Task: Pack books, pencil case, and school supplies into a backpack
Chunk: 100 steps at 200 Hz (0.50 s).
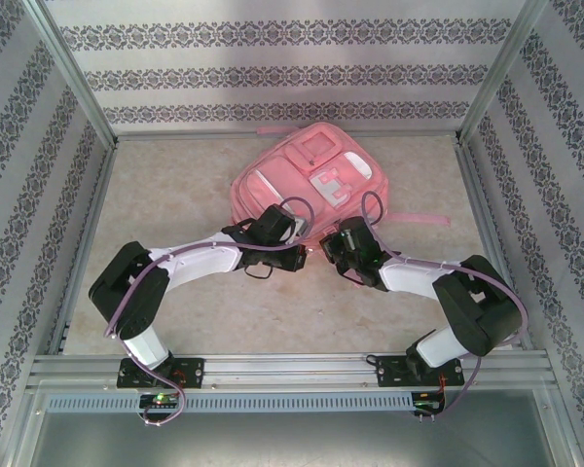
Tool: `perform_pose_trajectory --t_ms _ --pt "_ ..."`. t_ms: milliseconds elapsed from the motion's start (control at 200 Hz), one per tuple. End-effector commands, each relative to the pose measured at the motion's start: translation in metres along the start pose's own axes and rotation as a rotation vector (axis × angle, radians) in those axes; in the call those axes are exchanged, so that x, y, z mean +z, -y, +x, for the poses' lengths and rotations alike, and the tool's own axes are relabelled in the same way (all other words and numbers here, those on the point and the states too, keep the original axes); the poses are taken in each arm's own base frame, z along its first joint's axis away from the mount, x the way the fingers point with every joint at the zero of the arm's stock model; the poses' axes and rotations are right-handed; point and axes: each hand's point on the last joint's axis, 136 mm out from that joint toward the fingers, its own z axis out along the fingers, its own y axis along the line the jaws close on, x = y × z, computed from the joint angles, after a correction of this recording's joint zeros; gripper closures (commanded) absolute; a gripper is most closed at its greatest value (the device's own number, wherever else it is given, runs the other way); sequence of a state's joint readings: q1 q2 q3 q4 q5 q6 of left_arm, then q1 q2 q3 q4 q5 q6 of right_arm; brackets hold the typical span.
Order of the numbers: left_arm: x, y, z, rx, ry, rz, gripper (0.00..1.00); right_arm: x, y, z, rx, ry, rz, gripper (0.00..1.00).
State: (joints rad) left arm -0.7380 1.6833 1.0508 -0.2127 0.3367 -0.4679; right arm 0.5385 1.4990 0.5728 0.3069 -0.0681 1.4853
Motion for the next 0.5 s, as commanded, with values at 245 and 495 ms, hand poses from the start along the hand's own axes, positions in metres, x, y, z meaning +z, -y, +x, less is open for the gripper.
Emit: perform_pose_trajectory --t_ms 245,495 --pt "0.000 0.005 0.005 -0.053 -0.016 0.070 1.00 -0.002 0.020 -0.013 -0.033 0.048 0.122 0.97" --pt "0.007 0.005 0.006 -0.145 -0.039 0.072 1.00 -0.013 0.026 -0.016 -0.079 0.097 0.203 0.96"
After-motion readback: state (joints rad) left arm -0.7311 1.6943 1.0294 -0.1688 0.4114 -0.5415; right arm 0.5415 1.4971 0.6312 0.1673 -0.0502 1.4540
